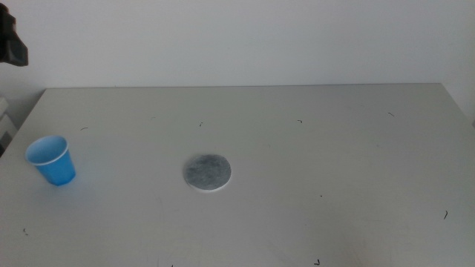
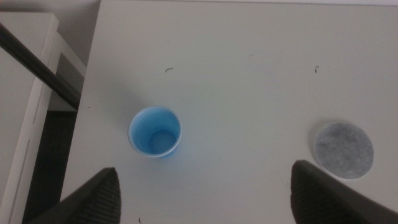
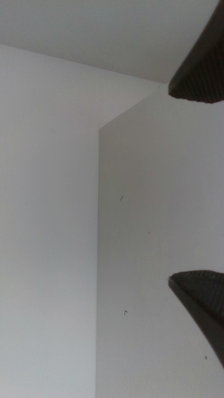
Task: Place an empty cup on a cup mat.
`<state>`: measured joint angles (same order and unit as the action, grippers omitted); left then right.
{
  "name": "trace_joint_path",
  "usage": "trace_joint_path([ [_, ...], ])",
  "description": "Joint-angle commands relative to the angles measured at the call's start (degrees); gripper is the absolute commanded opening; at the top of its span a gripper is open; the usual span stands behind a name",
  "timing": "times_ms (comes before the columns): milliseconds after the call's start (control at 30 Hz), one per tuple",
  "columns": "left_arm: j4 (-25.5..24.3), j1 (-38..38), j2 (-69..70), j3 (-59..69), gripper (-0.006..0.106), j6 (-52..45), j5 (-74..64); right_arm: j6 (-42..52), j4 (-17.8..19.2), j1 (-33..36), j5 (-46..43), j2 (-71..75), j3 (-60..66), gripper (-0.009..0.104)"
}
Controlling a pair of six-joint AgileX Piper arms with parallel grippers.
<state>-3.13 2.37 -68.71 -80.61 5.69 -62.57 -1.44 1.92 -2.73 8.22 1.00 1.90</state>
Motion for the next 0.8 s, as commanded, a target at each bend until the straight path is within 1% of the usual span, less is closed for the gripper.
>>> trace_joint_path([
  [0, -0.61, -0.05, -0.05, -1.97, 0.105, 0.85, 2.39, 0.49, 0.52, -0.04, -4.45, 1.1, -0.66, 0.094],
  [267, 0.7, -0.12, -5.31, -1.97, 0.105, -4.53, -2.62, 0.49, 0.52, -0.04, -4.45, 1.1, -0.66, 0.094],
  [433, -2.97, -0.4, -8.83, -1.97, 0.105, -5.03, -2.41, 0.49, 0.52, -0.04, -4.45, 1.1, -0.66, 0.094],
  [467, -2.94, -1.06, -9.6, -1.97, 0.105, -5.69, -2.41, 0.49, 0.52, -0.04, -4.45, 1.1, -0.66, 0.094],
  [667, 3.59, -7.72, -14.03, -1.97, 0.105, -11.99, -1.22, 0.49, 0.52, -0.04, -4.45, 1.1, -0.66, 0.094],
  [767, 5.38, -10.67, -16.5, -1.97, 0.105, -14.48, 0.96, 0.49, 0.52, -0.04, -4.45, 1.1, -0.66, 0.094],
])
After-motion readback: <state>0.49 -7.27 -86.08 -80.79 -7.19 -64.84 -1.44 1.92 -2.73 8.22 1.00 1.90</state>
